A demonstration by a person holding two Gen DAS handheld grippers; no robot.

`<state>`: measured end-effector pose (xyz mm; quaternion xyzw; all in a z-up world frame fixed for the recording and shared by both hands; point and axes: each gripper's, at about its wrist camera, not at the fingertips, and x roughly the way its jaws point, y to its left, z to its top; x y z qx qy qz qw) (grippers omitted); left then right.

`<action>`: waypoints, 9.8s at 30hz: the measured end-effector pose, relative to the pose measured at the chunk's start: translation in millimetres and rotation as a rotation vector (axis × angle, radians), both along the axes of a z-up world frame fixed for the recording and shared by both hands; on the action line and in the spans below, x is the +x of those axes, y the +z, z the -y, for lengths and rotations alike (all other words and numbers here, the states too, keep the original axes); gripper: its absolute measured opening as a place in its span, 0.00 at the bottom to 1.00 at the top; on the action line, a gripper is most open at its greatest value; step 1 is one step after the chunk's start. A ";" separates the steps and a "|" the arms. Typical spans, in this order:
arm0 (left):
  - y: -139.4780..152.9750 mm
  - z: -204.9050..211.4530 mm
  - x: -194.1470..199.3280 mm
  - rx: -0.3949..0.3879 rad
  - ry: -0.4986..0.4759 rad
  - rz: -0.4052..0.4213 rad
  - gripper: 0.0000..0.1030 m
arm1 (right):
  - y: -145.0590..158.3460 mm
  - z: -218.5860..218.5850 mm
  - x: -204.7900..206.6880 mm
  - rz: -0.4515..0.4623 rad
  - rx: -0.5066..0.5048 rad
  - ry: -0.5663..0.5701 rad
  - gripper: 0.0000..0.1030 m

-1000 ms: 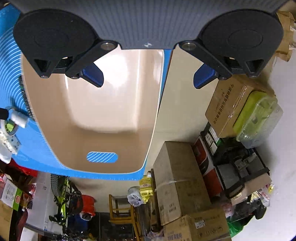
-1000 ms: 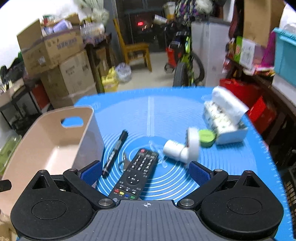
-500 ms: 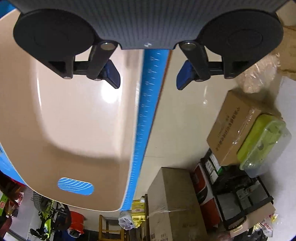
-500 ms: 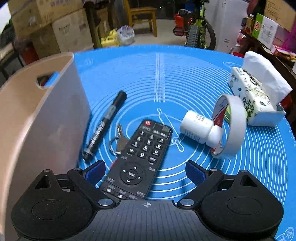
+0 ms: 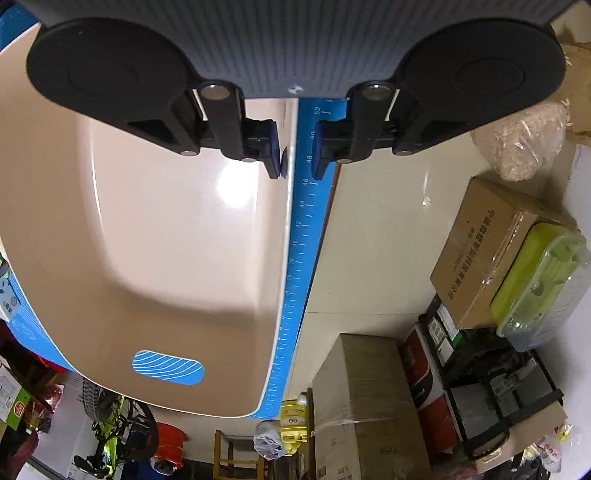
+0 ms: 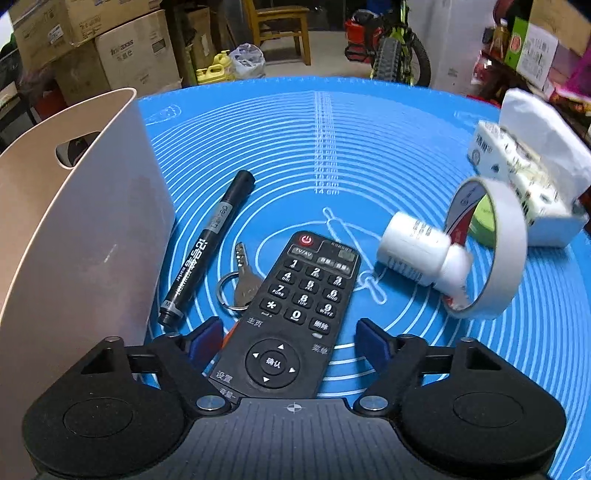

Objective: Organize rigid objects
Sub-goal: 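Move the right gripper to the black remote and grasp it while the left gripper holds the basket rim, then carry the remote into the beige basket and open the right gripper, then grasp the white USB charger with the right gripper, then carry the charger into the basket beside the remote and release it, then grasp the orange-purple toy with the right gripper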

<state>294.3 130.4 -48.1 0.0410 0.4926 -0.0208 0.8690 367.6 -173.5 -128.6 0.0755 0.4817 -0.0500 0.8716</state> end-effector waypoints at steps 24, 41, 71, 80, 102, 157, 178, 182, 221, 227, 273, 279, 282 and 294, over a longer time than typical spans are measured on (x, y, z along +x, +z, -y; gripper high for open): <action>-4.3 3.6 -2.4 -0.009 -0.007 0.003 0.07 | 23.3 20.3 -19.6 0.083 0.070 -0.002 0.53; -3.1 4.6 -3.0 0.000 0.004 -0.001 0.07 | 113.2 -10.3 -44.0 0.379 0.105 0.040 0.53; -2.2 10.9 -4.5 0.053 0.007 0.010 0.09 | 69.0 -158.5 -9.4 0.090 0.052 0.349 0.53; -2.2 11.8 -5.9 0.056 -0.003 0.017 0.09 | 50.0 -161.8 1.7 -0.088 0.050 0.362 0.53; -3.1 11.8 -3.8 0.041 0.003 0.009 0.09 | 134.2 -95.7 -38.4 0.171 0.093 0.305 0.68; -4.8 8.1 -2.9 0.037 0.003 0.001 0.09 | 5.2 -19.1 -81.7 -0.005 -0.099 0.517 0.71; -3.0 9.6 -2.3 0.042 0.003 0.001 0.09 | 88.4 -15.6 -77.2 0.285 -0.067 0.354 0.65; -3.3 10.2 -2.3 0.046 0.001 0.002 0.09 | 112.7 -35.7 -78.6 0.387 -0.040 0.365 0.65; -4.6 12.0 -2.8 0.050 -0.006 0.003 0.09 | 70.6 -159.7 -40.1 0.115 -0.196 0.629 0.68; -2.6 10.6 -2.2 0.049 -0.006 0.001 0.10 | 86.6 -140.7 -40.5 0.147 -0.092 0.585 0.70; -4.1 13.6 -2.1 0.044 -0.006 0.001 0.10 | 0.0 -28.3 -22.6 0.013 -0.078 0.111 0.64; -4.8 13.5 -1.8 0.042 -0.006 0.001 0.10 | 1.6 -24.5 -27.6 0.043 -0.075 0.124 0.58; -4.8 13.5 -1.7 0.042 -0.006 0.001 0.10 | 4.2 -27.2 -29.8 0.062 -0.095 0.145 0.52; -4.9 13.4 -1.6 0.041 -0.005 0.001 0.10 | 1.8 -22.6 -37.6 0.045 -0.087 0.148 0.60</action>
